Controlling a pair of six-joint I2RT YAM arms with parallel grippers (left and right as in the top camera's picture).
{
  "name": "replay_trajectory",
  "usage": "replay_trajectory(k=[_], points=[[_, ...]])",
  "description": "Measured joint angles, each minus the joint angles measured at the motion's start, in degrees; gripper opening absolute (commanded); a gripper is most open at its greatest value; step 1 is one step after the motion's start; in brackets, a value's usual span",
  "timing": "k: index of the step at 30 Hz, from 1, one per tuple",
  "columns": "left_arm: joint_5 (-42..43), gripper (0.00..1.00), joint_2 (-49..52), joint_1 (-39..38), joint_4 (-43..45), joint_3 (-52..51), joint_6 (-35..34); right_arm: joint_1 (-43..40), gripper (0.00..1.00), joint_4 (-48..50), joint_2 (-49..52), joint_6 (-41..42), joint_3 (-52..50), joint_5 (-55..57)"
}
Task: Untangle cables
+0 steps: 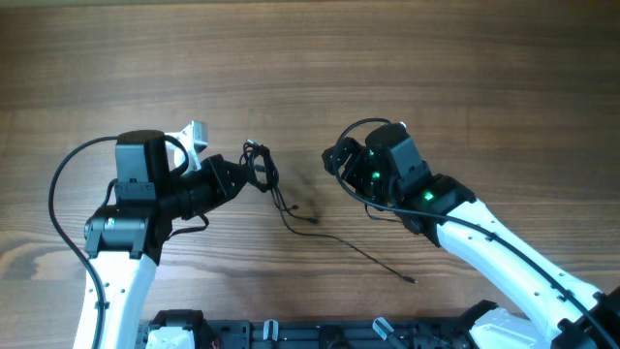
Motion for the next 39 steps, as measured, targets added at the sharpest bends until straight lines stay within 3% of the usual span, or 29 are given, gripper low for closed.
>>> replay_trajectory(k=[8, 17, 39], points=[[3.06, 0.04, 0.0, 0.0, 0.81, 0.0, -0.02, 0.0, 1.0, -1.84, 0.0, 2.43, 0.0, 0.0], [3.82, 0.04, 0.0, 0.0, 1.07, 0.0, -0.02, 0.0, 1.0, 7.19, 0.0, 2.6, 0.0, -6.64], [3.82, 0.04, 0.0, 0.0, 5.77, 0.0, -0.44, 0.0, 1.0, 5.86, 0.0, 3.67, 0.0, -8.61]])
